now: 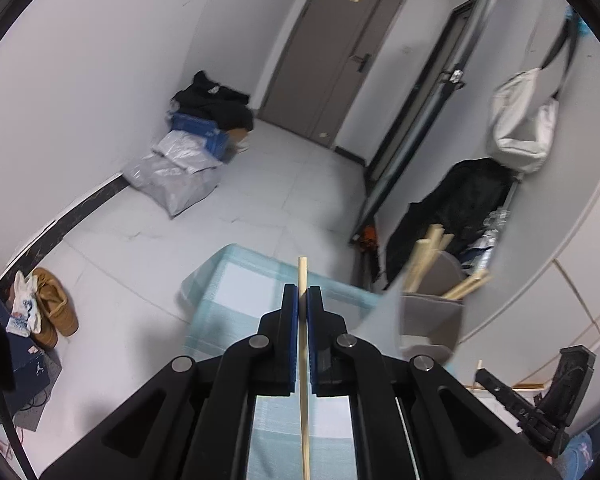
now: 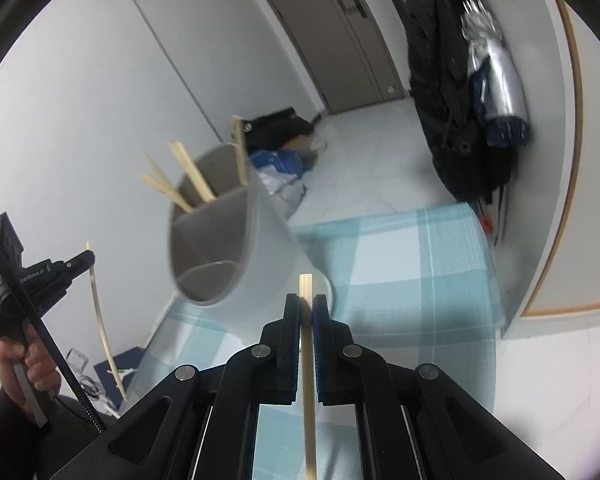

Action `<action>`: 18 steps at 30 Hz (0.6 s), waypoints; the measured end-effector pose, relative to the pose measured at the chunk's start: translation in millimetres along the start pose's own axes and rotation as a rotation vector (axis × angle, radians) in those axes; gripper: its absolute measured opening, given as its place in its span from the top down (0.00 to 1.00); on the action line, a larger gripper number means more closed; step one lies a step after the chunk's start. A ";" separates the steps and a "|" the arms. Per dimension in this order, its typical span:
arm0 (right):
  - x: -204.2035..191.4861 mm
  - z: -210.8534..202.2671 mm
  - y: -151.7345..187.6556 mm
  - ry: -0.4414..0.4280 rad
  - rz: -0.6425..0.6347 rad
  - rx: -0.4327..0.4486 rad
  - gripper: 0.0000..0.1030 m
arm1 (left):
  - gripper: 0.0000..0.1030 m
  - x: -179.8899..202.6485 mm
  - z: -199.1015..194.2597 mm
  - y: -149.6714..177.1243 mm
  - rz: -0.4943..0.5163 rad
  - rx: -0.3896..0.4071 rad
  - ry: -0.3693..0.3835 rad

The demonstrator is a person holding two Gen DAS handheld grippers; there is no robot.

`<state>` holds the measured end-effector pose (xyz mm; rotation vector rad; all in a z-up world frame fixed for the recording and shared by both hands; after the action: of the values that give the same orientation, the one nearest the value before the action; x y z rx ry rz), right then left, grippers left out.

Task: Organize utensils
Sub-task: 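Carry both held chopsticks up over the white holder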

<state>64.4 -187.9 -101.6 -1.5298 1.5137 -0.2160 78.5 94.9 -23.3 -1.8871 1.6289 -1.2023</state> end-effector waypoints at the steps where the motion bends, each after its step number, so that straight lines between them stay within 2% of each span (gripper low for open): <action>1: -4.4 -5.8 -0.2 -0.008 -0.006 0.014 0.95 | 0.99 5.9 -4.1 -2.1 0.004 0.008 0.016; 7: -21.4 -34.4 -10.7 -0.067 -0.012 0.099 0.95 | 0.99 41.3 -24.2 -20.5 0.037 0.078 0.092; 18: -55.9 -75.0 -50.1 -0.181 -0.069 0.254 0.95 | 0.99 96.6 -39.4 -62.4 0.120 0.186 0.174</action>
<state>34.7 -186.3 0.2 -1.3612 1.2422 -0.2903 82.8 30.8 79.8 -1.5875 1.6281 -1.4457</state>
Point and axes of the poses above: each gripper's, at about its wrist camera, not at the fingertips, and z roughly the way its jaws point, x to its right, y to its underside, the point moved 5 cm from there along z, roughly the way its jaws point, and after that the axes turned 3 degrees about z, right-handed, at the moved point
